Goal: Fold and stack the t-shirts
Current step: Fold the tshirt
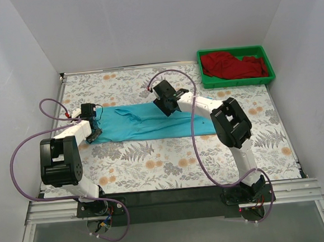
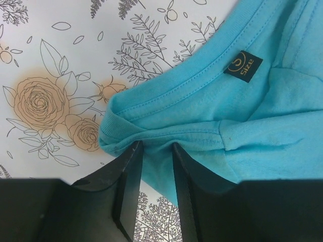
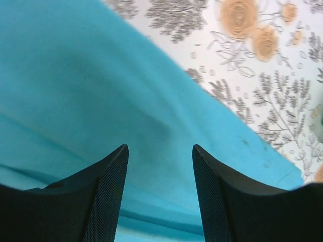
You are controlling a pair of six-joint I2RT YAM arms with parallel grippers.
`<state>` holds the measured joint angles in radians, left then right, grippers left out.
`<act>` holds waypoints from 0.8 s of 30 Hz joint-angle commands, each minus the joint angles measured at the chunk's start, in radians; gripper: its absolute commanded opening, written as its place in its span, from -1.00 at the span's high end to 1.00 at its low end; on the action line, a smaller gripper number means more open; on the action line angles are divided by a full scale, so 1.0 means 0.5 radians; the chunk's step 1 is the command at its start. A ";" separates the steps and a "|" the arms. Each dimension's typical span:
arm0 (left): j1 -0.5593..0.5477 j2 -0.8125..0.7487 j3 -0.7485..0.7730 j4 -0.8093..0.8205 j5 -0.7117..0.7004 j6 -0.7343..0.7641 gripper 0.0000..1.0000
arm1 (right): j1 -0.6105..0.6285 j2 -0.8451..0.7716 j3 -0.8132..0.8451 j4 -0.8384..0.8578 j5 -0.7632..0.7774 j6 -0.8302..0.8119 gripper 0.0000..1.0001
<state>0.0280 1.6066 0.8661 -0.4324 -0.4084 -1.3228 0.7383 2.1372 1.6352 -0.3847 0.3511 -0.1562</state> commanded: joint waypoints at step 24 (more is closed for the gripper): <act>0.021 -0.148 -0.030 0.027 0.013 0.035 0.07 | -0.090 -0.140 0.036 -0.028 -1.324 0.162 0.19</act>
<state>0.0311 1.5562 0.8555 -0.4328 -0.3920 -1.3056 0.6880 2.0125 1.5597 -0.4171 -0.1543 -0.0895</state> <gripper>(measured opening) 0.467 0.409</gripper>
